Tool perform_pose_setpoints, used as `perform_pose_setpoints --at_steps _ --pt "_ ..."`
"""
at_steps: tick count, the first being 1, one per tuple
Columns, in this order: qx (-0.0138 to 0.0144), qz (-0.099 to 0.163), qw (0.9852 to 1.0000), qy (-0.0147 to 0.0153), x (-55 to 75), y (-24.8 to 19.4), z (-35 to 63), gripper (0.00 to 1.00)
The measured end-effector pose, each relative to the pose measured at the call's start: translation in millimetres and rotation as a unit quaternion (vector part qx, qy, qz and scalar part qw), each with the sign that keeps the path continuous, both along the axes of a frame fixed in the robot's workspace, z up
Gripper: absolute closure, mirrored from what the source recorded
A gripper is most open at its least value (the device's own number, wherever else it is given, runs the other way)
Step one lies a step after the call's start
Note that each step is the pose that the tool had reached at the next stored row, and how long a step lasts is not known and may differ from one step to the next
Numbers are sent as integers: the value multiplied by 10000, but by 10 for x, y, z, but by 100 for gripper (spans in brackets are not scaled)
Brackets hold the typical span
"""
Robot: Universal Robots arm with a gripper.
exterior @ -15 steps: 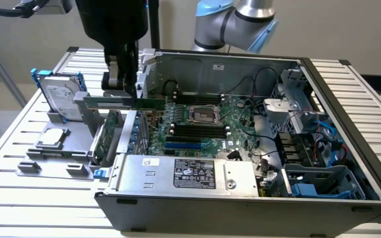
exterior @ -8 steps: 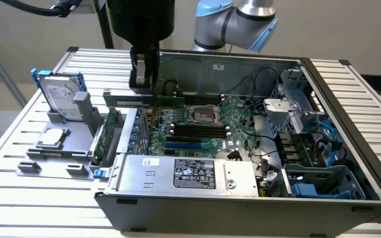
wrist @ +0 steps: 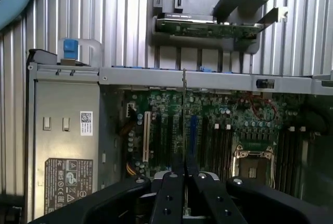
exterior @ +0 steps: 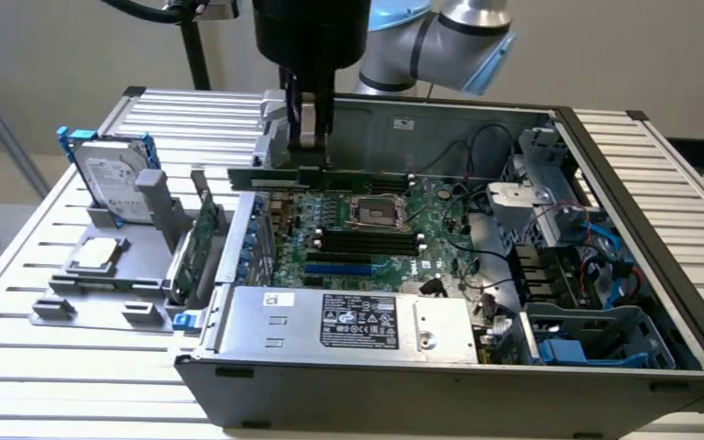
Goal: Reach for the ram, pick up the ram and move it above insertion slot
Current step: 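Pick up the ram and move it above insertion slot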
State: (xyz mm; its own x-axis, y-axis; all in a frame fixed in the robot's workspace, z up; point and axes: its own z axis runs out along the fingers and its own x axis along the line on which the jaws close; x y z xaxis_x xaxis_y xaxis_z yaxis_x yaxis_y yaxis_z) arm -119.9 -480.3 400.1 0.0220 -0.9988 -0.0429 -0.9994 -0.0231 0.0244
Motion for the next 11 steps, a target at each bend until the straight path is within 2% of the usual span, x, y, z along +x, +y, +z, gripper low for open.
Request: perform_pose_setpoints --at_steps 7,11 --pt "0 0 10000 0 219 146 -4 87" --pt "0 0 10000 0 331 246 -7 87"
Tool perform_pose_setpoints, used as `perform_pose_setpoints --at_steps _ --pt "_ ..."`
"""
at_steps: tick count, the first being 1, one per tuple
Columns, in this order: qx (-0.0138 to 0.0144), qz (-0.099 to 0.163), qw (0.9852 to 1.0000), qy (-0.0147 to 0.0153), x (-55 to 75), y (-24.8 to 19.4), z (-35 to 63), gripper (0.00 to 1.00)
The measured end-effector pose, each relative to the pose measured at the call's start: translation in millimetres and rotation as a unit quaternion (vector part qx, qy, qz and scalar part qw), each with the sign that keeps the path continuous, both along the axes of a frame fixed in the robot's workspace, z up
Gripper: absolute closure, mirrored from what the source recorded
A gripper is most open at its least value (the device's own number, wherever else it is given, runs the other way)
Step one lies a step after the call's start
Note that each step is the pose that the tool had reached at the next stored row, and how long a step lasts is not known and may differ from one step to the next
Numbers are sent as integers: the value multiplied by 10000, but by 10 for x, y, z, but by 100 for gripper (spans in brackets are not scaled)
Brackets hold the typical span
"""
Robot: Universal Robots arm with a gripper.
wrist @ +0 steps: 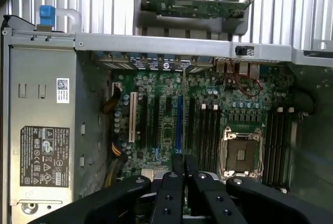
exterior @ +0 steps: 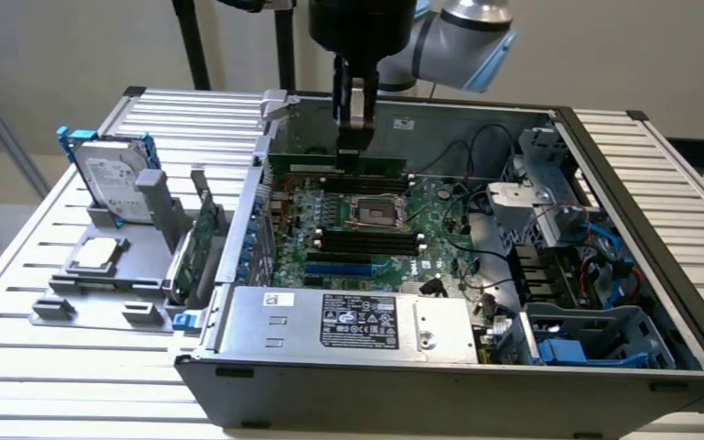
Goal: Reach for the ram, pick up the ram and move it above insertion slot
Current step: 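Pick up the ram and move it above insertion slot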
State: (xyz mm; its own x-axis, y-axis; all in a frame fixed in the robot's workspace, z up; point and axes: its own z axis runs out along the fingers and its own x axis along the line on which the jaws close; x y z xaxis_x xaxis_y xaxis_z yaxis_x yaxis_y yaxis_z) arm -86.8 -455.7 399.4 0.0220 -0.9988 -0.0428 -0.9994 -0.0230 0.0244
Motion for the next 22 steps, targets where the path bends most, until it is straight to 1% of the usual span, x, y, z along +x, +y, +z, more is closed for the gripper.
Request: perform_pose_setpoints --at_steps 6,9,17,22 --pt "-8 0 10000 0 120 175 -11 87" --pt "-14 -1 10000 0 172 251 -19 87" --pt "-29 -22 10000 0 305 406 -42 87" --pt "-39 -47 10000 0 373 491 -52 87"
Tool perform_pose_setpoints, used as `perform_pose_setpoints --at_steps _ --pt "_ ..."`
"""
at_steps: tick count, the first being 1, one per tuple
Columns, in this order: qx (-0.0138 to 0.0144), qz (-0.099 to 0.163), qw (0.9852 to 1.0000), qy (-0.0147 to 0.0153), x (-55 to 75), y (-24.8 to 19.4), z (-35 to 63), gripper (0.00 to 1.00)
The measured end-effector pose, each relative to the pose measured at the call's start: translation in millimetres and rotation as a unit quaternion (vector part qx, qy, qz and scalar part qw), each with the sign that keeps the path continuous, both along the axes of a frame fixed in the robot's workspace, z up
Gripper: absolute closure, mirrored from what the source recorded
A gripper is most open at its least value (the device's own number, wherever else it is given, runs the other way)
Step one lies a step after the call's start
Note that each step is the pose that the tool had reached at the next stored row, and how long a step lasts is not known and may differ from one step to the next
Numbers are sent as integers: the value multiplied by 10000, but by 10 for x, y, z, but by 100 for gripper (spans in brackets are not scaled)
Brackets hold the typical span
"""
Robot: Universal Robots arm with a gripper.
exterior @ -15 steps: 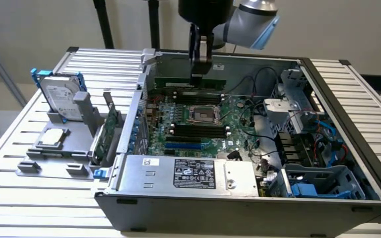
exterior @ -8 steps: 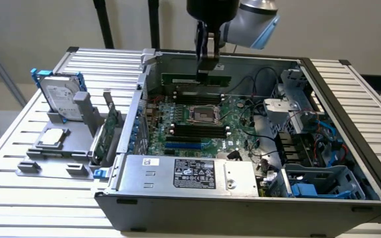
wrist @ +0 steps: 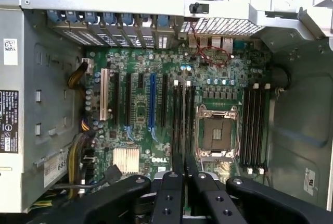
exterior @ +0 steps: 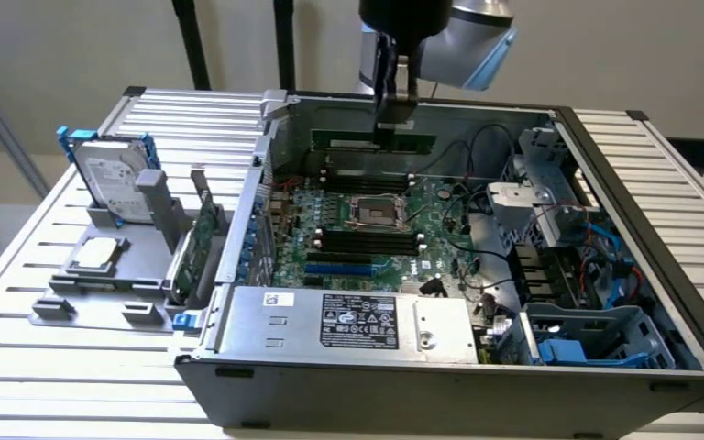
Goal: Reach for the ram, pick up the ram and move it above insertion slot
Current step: 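Pick up the ram and move it above insertion slot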
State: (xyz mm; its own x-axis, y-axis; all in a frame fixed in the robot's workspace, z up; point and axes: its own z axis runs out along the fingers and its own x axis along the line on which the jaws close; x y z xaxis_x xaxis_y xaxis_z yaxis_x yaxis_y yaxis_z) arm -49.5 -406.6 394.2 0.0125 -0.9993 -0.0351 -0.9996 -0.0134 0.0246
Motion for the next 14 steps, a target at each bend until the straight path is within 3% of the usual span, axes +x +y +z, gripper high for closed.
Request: perform_pose_setpoints --at_steps 6,14 --pt "-35 -60 10000 -1 42 66 -3 87" --pt "-40 -66 10000 0 44 68 -2 87"
